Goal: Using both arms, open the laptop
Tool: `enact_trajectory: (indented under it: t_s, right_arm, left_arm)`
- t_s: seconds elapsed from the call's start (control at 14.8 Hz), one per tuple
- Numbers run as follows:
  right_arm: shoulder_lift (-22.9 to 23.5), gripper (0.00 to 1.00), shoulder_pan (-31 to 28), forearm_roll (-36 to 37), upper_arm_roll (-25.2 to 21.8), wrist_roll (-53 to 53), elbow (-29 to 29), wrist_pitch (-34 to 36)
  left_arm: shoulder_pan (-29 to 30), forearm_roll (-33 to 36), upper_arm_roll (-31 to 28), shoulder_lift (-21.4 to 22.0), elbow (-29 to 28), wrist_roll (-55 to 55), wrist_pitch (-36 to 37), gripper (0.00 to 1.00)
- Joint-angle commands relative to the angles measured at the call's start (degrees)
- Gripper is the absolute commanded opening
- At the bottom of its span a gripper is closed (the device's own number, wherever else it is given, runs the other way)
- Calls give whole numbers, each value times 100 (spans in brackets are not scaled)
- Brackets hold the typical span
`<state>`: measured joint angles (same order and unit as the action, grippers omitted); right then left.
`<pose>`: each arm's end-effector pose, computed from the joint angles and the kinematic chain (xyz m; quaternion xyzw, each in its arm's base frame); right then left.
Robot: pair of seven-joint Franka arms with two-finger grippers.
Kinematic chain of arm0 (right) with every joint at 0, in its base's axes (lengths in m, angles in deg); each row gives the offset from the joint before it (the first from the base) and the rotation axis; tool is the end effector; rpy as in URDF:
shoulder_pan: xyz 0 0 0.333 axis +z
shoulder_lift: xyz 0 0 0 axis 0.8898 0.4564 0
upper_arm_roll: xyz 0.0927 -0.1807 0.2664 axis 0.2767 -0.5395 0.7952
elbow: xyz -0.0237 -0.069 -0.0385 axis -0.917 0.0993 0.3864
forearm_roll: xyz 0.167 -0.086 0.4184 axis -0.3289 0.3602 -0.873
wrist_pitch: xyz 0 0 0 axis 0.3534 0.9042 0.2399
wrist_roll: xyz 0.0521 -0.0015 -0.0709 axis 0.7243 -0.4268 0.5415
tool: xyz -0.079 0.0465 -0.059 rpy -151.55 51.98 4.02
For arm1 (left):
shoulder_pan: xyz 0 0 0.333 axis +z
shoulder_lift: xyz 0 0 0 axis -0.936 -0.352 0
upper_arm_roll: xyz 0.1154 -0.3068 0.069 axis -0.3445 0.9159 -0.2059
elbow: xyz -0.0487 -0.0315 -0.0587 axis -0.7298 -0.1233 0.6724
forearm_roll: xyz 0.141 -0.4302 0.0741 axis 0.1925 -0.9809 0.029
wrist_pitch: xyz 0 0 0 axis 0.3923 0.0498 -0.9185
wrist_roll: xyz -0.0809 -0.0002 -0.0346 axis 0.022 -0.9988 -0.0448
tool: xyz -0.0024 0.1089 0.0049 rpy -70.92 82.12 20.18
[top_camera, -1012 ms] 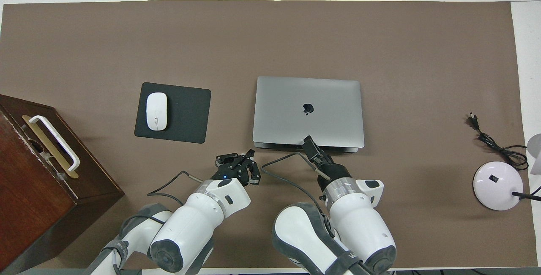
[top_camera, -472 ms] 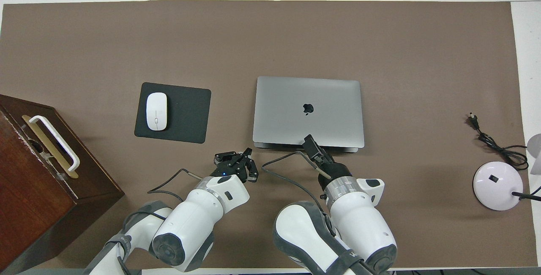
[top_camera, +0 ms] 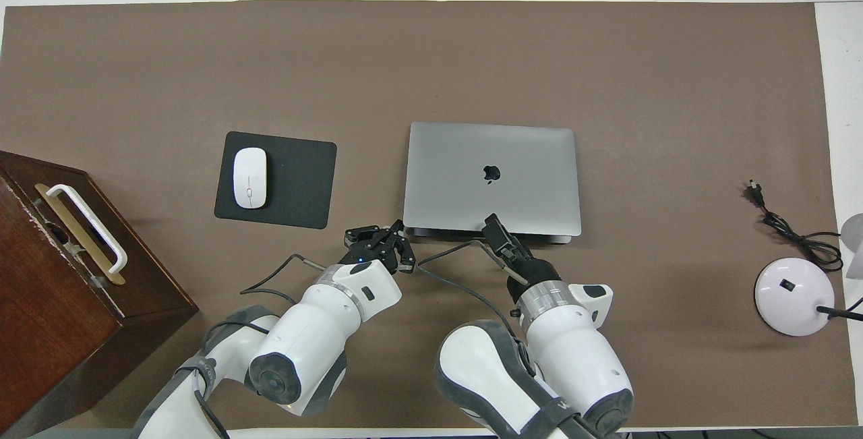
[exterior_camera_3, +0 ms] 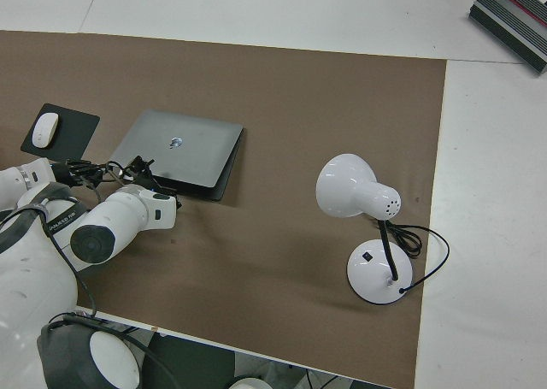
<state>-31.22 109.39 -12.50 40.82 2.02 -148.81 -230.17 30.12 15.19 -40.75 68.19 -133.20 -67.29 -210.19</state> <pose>0.4173 0.2820 0.2812 -0.8613 0.3782 -0.2624 0.2151 0.4057 -0.3387 0.2436 0.9110 -0.1998 0.3257 0.1549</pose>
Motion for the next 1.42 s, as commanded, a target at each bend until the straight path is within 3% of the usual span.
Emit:
enact_trajectory:
  t_s: [0.0, 0.67, 1.35]
  right_arm:
    - [92, 99, -234, -13, 27, 239, 211, 181]
    - [101, 99, -269, -30, 27, 301, 229, 190]
    - [110, 99, -269, -30, 27, 301, 273, 190]
  left_arm:
    - [33, -55, 7, -282, 305, -67, -126, 0]
    - [139, -29, 16, -580, 542, -119, -117, 0]
    - [130, 68, 16, -519, 551, -119, -134, 0]
